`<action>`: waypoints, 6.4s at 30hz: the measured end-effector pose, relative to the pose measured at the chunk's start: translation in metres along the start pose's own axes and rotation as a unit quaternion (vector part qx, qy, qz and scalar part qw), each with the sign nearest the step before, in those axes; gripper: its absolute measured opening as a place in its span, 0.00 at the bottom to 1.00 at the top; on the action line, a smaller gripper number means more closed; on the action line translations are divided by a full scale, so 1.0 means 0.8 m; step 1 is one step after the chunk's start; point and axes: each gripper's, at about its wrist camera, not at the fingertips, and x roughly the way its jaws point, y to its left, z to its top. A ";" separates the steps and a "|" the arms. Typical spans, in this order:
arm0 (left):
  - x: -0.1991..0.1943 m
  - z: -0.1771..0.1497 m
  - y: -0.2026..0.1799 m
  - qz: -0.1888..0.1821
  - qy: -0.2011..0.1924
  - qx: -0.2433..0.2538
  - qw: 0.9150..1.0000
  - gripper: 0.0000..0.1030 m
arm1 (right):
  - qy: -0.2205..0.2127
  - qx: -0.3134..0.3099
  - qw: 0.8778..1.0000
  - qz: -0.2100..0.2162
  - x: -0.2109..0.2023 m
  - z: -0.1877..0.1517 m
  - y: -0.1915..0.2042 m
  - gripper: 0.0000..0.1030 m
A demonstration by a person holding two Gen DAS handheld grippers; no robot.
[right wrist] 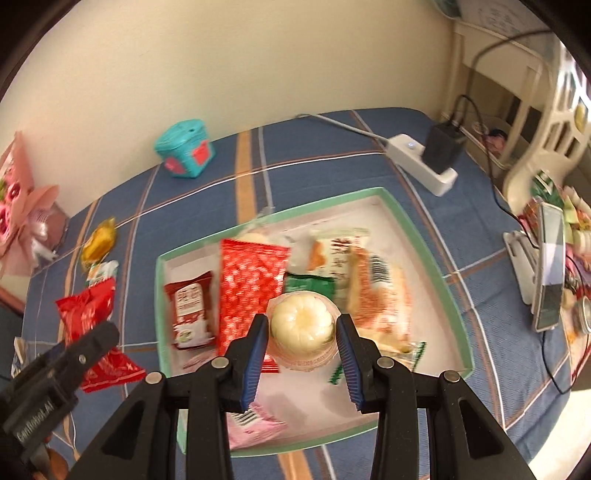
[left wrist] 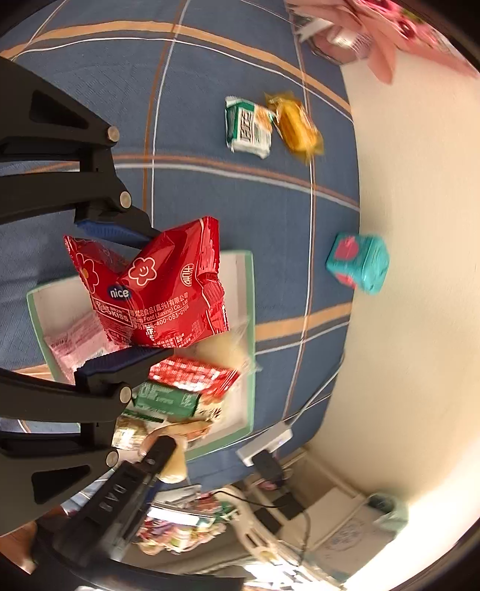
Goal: Organize snacks
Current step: 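Carry the red pack with the left tool while the right tool carries the jelly cup to the tray, then release the red pack with the left tool while the right tool releases the jelly cup, then move both open tools back toward the yellow bread and cracker packs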
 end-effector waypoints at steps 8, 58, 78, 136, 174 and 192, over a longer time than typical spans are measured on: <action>0.025 0.007 -0.034 -0.008 0.005 0.037 0.999 0.50 | -0.001 0.012 1.000 0.008 0.005 0.009 -0.013 0.39; 0.106 0.015 -0.033 -0.053 0.061 0.003 0.997 0.60 | 0.028 0.046 0.998 -0.016 0.048 0.018 -0.035 0.48; 0.038 0.028 0.016 0.041 0.003 -0.019 0.999 0.82 | -0.011 0.015 1.000 -0.017 0.010 0.016 -0.020 0.85; -0.011 0.011 0.239 0.206 -0.035 -0.137 0.968 0.98 | 0.000 -0.172 0.977 0.123 0.063 -0.036 0.208 1.00; 0.037 0.047 0.376 0.241 -0.058 -0.209 0.946 0.98 | -0.012 -0.228 0.965 0.131 0.176 -0.006 0.388 1.00; 0.048 0.080 0.352 0.199 -0.058 -0.178 0.962 0.98 | -0.024 -0.193 0.974 0.115 0.209 0.028 0.361 0.91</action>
